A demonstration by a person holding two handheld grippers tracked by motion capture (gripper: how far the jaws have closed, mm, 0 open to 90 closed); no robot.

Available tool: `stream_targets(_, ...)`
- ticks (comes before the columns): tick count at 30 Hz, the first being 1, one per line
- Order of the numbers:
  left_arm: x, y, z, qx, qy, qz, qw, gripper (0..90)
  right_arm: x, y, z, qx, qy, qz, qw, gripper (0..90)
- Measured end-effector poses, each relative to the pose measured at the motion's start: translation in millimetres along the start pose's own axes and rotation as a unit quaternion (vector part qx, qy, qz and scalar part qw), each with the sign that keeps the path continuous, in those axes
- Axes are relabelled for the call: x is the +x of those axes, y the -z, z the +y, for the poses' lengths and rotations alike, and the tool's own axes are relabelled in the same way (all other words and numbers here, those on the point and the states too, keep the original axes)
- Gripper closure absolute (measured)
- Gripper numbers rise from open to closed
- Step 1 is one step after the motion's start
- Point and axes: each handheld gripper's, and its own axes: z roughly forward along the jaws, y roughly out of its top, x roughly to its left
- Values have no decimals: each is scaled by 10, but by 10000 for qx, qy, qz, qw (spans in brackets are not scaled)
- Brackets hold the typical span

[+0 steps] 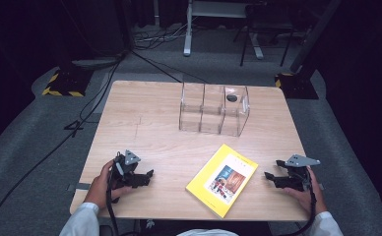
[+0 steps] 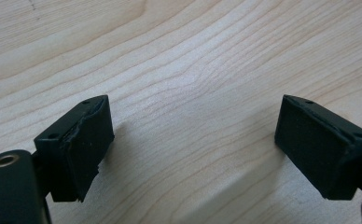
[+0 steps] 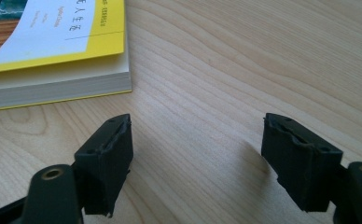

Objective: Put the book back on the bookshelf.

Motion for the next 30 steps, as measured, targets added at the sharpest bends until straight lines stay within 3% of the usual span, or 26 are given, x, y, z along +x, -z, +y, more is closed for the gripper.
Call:
stream_targets(6, -11, -12, 21, 49, -203, -119, 9997, 115, -8, -1, -1, 2, 2, 79, 10000, 258)
stream_targets(14, -9, -12, 21, 52, -203, -126, 9997, 115, 16, 12, -6, 3, 73, 42, 10000, 261)
stream_targets(18, -30, 10, -4, 46, -230, -147, 9996, 114, 60, 46, -13, 139, 134, 351, 9992, 265)
stream_targets(22, -89, 38, -36, 58, -407, -334, 9986, 110, 151, 83, 9, 338, 365, 589, 9970, 267)
stream_targets(24, -124, 48, -47, 56, -582, -472, 9972, 111, 202, 86, 42, 491, 518, 780, 9944, 271)
stream_targets(30, -156, 38, -39, 66, -835, -749, 9937, 111, 416, 81, 156, 848, 753, 891, 9895, 358)
